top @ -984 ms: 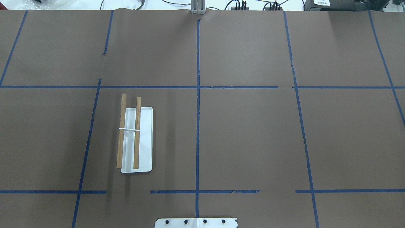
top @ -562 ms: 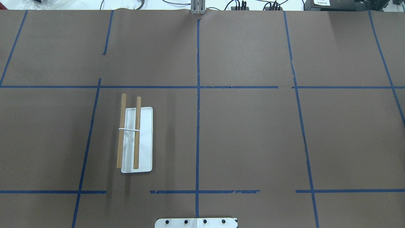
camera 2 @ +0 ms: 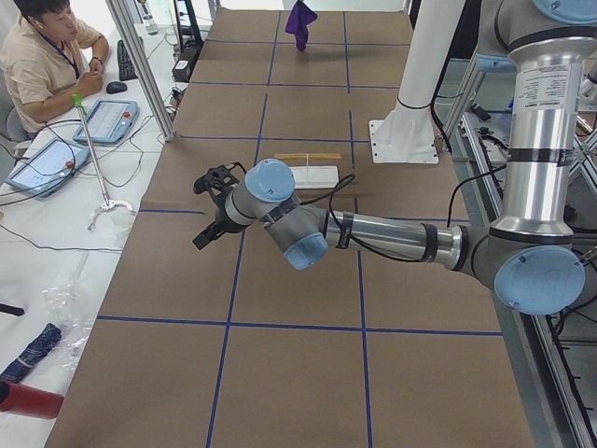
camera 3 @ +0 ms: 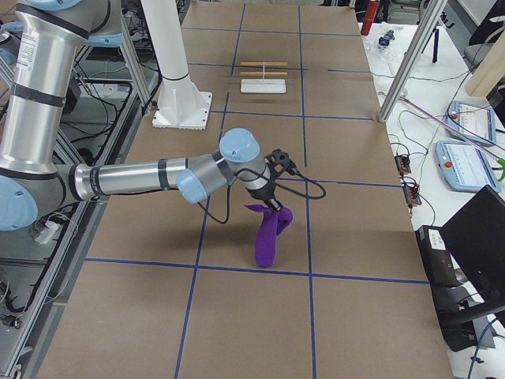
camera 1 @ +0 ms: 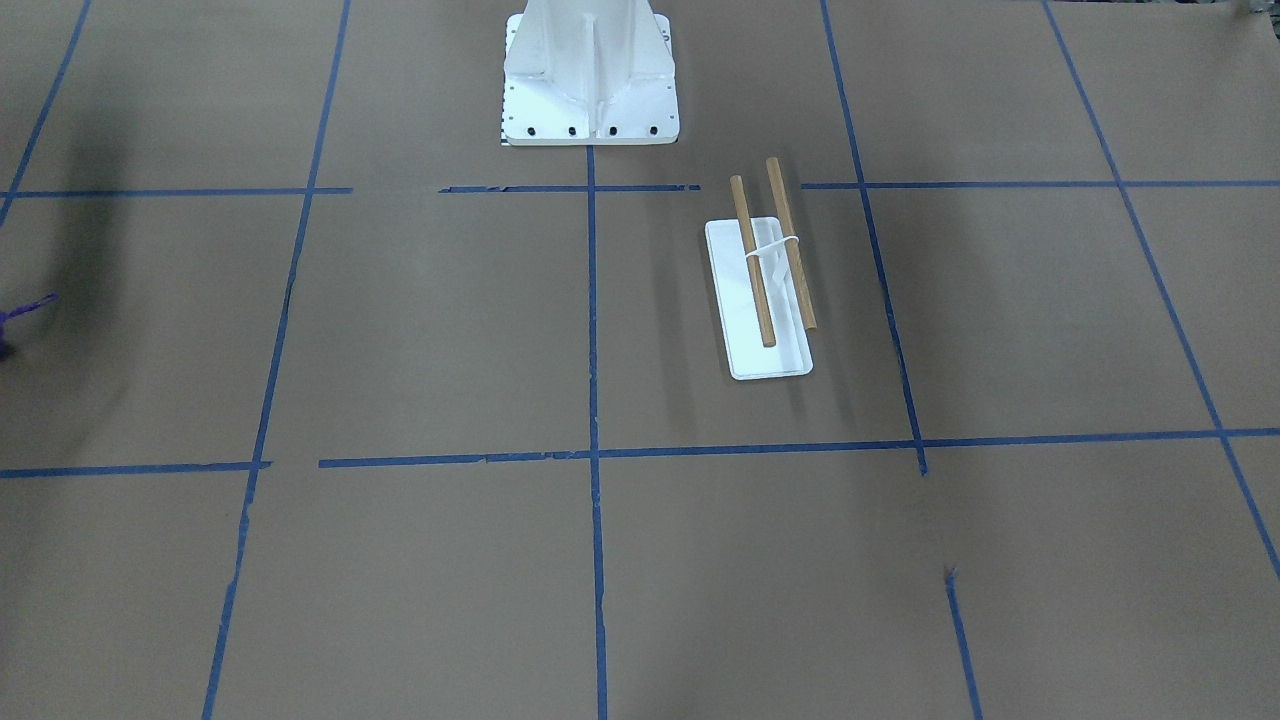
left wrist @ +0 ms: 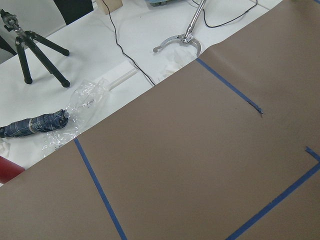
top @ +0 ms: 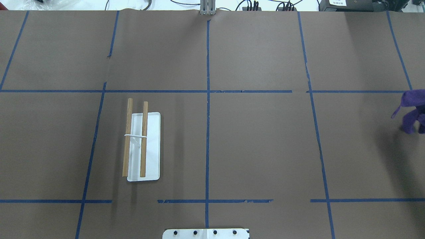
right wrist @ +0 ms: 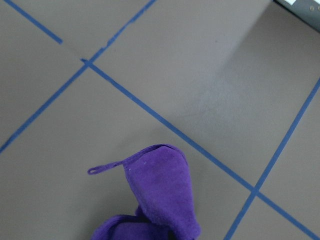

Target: Hang towel on rack

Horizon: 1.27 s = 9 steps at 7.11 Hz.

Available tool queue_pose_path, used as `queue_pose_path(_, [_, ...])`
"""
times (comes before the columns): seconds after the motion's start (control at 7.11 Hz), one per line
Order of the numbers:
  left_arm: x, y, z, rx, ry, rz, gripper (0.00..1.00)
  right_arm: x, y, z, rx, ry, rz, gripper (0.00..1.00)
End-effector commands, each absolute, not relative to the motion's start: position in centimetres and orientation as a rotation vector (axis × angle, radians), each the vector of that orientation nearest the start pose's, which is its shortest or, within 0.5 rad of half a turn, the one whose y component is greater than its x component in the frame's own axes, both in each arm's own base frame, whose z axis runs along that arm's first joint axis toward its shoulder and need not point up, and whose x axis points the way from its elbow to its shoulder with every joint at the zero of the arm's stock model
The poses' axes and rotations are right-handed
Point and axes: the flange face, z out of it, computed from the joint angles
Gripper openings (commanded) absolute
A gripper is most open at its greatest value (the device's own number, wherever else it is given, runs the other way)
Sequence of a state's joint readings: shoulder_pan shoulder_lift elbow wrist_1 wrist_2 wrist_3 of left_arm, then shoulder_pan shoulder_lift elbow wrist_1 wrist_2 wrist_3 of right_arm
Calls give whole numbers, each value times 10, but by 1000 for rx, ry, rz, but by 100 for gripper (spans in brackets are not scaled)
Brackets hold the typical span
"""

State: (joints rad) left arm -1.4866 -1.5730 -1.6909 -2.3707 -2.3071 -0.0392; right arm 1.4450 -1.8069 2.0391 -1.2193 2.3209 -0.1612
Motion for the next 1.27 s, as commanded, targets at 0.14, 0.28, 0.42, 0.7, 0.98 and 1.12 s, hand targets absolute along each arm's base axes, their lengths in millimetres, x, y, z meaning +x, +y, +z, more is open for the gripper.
queue_pose_path(0.14, [57, -525, 470, 661, 937, 171, 100, -29, -459, 391, 642, -772, -477, 0])
queue_pose_path(0.28, [81, -534, 439, 612, 1016, 80, 100, -67, -474, 355, 653, -807, -463, 0])
queue_pose_path(0.42, [112, -545, 400, 567, 1099, 13, 100, -109, -481, 323, 643, -847, -424, 0])
queue_pose_path(0.7, [187, -554, 320, 406, 1275, -130, 100, -237, -473, 256, 638, -894, -345, 0])
queue_pose_path(0.98, [290, -544, 245, 273, 1387, -337, 88, -304, -462, 199, 645, -975, -283, 0])
queue_pose_path(1.12, [324, -535, 215, 192, 1428, -400, 81, -327, -453, 182, 673, -978, -260, 0])
